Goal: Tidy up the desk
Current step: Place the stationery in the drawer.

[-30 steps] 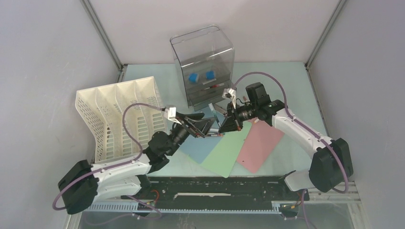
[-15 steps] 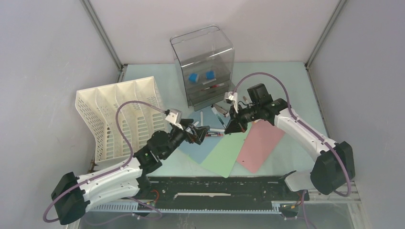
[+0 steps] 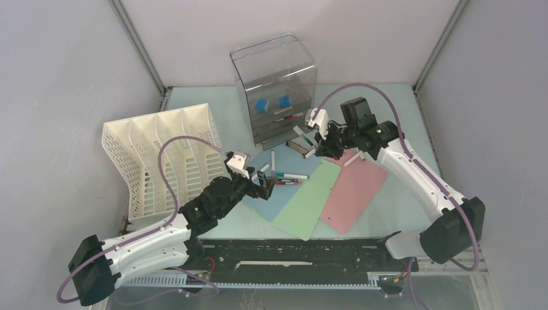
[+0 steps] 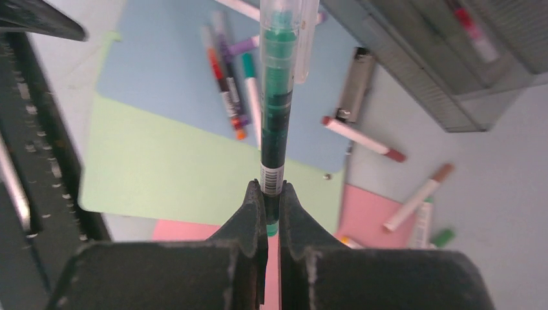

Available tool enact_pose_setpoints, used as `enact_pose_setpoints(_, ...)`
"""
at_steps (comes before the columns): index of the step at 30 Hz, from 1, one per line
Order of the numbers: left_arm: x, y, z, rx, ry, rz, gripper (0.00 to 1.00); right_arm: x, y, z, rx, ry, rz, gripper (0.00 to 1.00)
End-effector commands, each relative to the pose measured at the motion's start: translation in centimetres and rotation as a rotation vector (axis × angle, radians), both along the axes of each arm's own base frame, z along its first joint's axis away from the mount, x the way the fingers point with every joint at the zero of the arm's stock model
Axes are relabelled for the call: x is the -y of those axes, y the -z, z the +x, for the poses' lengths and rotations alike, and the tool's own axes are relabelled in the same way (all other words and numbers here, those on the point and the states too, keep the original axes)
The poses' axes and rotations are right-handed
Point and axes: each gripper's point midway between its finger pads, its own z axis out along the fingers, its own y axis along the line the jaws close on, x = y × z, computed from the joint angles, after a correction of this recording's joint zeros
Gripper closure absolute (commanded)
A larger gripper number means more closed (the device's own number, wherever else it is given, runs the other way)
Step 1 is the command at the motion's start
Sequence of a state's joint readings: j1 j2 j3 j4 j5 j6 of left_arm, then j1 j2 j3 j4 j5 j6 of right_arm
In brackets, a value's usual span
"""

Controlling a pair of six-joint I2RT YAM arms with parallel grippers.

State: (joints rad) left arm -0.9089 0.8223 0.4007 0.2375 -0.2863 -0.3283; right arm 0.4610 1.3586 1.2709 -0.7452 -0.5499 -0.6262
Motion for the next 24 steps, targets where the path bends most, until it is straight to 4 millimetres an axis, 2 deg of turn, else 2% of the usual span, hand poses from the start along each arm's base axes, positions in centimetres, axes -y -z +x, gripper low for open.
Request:
enact_pose_setpoints(1,-1.8,-0.2,0.7,0.031,-0.081,0.012,0.00,1.2,-0.8,3.5,0.167,0.017,-0.184,1.00)
enact_pose_setpoints(7,-3.0,0.4,0.6,0.031,-0.121,0.005,0.00,0.2,-1.7,7.4,0.233,0.012,-0.330,1.00)
enact_pose_setpoints(8,-3.2,0.4,0.6,0.031,-0.127,0.003,0.00,-0.1,-2.6,8.2,0.259,0.015,-0.340,1.00)
enact_pose_setpoints(13,-4.1,0.8,0.5,0.025,-0.156,0.000,0.00,-1.2,-2.9,11.0,0.318,0.001,-0.434,1.00)
enact_pose_setpoints(18,-4.6,1.3,0.4,0.018,-0.173,-0.010,0.00,-1.9,-1.7,14.2,0.399,-0.002,-0.562,1.00)
enact_pose_setpoints(24,-5.0,1.5,0.4,0.015,-0.185,-0.013,0.00,-3.1,-0.2,16.6,0.491,-0.015,-0.680,1.00)
